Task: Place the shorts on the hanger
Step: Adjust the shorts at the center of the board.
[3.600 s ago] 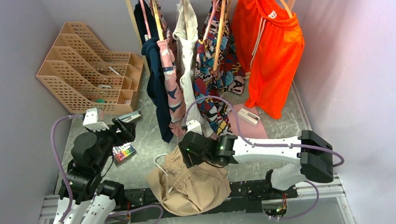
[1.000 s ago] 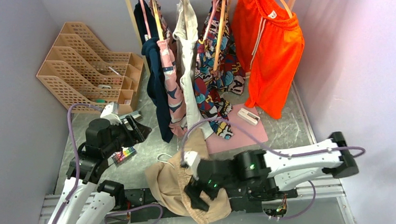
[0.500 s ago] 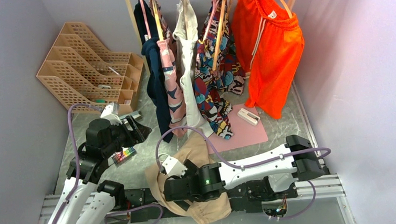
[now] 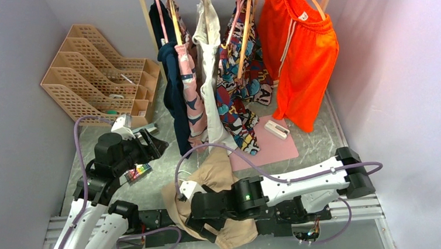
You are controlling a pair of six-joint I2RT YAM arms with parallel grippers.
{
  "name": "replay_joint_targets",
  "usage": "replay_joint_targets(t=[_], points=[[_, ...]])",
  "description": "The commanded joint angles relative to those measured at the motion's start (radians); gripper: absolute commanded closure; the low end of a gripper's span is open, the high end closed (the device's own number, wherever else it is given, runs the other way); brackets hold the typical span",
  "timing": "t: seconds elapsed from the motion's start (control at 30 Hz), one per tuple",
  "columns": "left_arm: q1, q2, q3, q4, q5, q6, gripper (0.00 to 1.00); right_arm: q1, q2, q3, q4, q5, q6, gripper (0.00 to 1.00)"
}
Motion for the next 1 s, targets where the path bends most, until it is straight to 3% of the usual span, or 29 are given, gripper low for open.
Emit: replay_joint_targets(t=[0.0,0.17,0.27,0.37,0.43,0.5,0.6,0.83,0.97], points=[[0.002,0.004,-0.009,0.006,0.005,-0.007,0.22,0.249,0.085,0.016,-0.070,-0.058,-0.063,0.17],[0.002,0.008,-0.007,0.004,0.007,-0.007,0.22,0.249,0.133,0.011,-0.112,-0.034,-0.067,0.19],[0.001,0.002,-0.010,0.008,0.004,-0.009,0.22,0.249,0.173,0.035,-0.173,0.036,-0.049,0.25],[0.000,0.004,-0.008,0.005,0.003,-0.006,0.22,0.243,0.192,0.068,-0.249,0.158,-0.014,0.45],[0.001,0.007,-0.004,0.005,0.001,-0.002,0.22,0.219,0.176,0.086,-0.299,0.239,0.019,0.69],[0.001,0.009,0.001,0.019,0.013,0.015,0.22,0.183,0.126,0.088,-0.331,0.300,0.048,0.84],[0.000,0.007,0.011,0.056,0.050,0.044,0.22,0.134,0.003,0.058,-0.335,0.343,0.076,0.96],[-0.006,0.034,-0.022,0.256,0.335,0.128,0.24,0.074,-0.217,-0.023,-0.427,0.393,0.217,1.00],[-0.108,0.117,-0.006,0.270,0.318,0.183,0.25,0.049,-0.284,-0.042,-0.455,0.412,0.275,1.00]])
